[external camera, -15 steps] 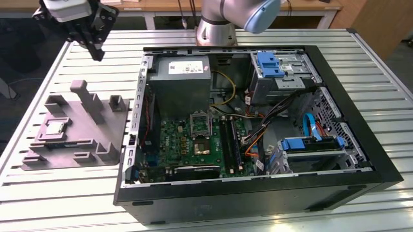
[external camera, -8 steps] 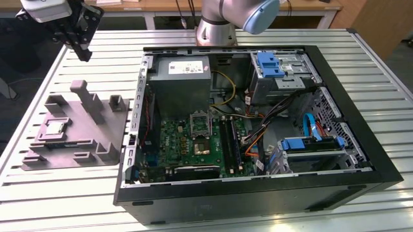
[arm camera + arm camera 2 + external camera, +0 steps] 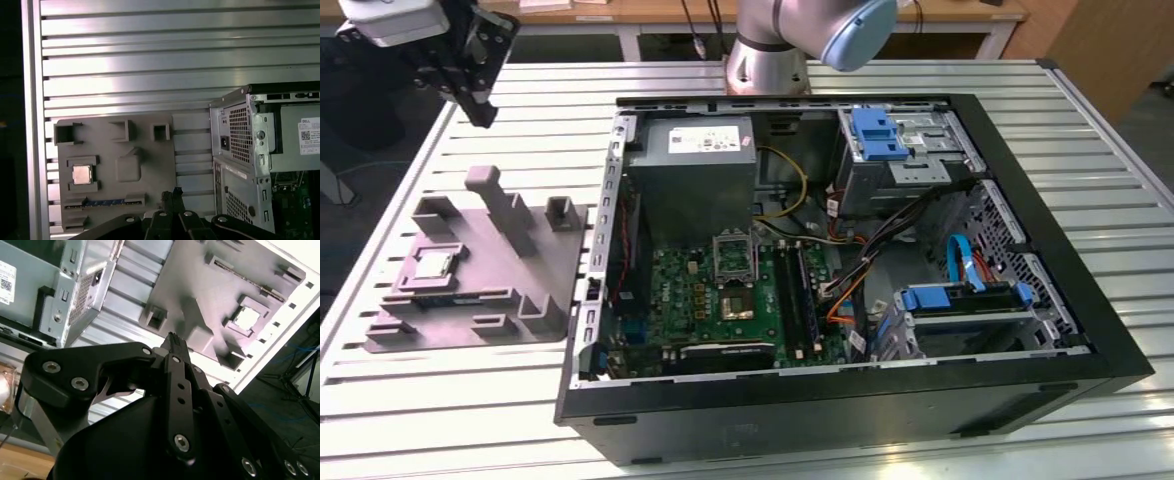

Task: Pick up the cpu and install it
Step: 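Reach for the cpu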

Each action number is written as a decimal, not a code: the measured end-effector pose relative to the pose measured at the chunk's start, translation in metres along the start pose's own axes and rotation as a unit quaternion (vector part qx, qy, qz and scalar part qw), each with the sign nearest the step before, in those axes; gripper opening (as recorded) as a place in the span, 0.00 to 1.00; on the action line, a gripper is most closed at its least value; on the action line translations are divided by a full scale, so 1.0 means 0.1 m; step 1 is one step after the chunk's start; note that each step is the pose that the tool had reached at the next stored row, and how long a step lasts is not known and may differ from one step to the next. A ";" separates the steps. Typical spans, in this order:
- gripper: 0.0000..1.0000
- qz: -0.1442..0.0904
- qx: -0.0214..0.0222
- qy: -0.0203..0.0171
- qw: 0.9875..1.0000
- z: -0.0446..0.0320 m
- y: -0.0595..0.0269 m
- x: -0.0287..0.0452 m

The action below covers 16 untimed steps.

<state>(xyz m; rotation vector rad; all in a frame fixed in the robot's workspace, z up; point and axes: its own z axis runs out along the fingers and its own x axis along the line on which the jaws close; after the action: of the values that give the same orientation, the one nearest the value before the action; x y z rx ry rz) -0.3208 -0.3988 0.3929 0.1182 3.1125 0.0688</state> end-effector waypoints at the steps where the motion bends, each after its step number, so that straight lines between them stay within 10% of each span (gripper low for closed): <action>1: 0.11 0.000 0.000 0.000 1.000 -0.002 -0.003 0.044; 16: 0.11 0.000 0.000 0.000 1.000 -0.006 -0.047 0.689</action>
<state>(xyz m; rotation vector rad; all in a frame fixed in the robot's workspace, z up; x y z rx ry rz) -0.3899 -0.3982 0.3916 0.1178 3.1126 0.0688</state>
